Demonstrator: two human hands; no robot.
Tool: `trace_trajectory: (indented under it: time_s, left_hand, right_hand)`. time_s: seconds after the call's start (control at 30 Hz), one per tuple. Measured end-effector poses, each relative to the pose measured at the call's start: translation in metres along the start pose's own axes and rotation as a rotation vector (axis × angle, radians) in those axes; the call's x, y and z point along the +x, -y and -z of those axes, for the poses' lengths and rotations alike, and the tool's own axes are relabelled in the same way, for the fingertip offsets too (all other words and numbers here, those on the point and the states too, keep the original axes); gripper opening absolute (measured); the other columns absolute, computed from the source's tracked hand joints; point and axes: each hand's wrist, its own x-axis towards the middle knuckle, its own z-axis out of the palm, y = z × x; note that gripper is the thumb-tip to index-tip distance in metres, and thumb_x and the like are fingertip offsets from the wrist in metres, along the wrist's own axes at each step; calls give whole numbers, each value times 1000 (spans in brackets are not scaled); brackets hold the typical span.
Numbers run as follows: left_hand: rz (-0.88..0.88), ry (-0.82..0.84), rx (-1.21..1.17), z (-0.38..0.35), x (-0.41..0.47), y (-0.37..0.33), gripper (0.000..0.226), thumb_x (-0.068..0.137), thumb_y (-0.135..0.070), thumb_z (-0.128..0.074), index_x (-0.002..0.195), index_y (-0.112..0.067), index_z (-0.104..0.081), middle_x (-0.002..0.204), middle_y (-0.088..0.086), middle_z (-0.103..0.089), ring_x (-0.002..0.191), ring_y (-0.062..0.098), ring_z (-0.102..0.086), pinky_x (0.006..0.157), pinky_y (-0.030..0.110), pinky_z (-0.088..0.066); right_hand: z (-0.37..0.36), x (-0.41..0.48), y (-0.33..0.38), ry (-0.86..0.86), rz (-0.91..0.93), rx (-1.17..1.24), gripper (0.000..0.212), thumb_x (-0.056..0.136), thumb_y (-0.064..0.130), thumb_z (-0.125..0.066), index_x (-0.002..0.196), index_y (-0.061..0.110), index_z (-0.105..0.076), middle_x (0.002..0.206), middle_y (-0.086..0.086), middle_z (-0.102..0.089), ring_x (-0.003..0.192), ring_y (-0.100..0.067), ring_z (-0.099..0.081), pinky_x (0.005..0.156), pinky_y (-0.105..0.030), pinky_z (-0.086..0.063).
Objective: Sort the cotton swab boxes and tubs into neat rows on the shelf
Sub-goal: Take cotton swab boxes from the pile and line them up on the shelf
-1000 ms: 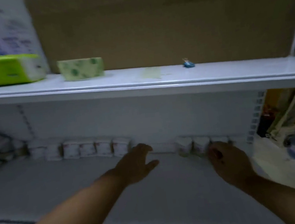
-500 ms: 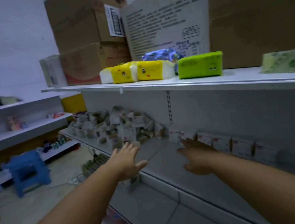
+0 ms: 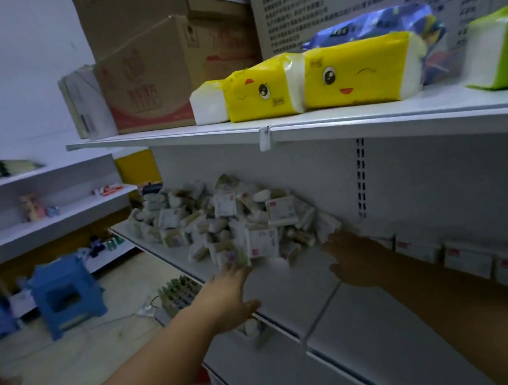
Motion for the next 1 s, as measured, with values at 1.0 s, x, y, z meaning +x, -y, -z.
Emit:
trace_trajectory:
  time_s: [1.0]
  left_hand:
    - [-551,-84,-595,52,188,58,61,66,-14,-80,102,-41,-39,91,-14,-53,79,4,-55,59,16,-44]
  right_hand:
    - [13,109,47,-530,-828,1250,17,81,13,-72,87,2,-62,94,-19,-67,75,-27,-65,67,-37,-59]
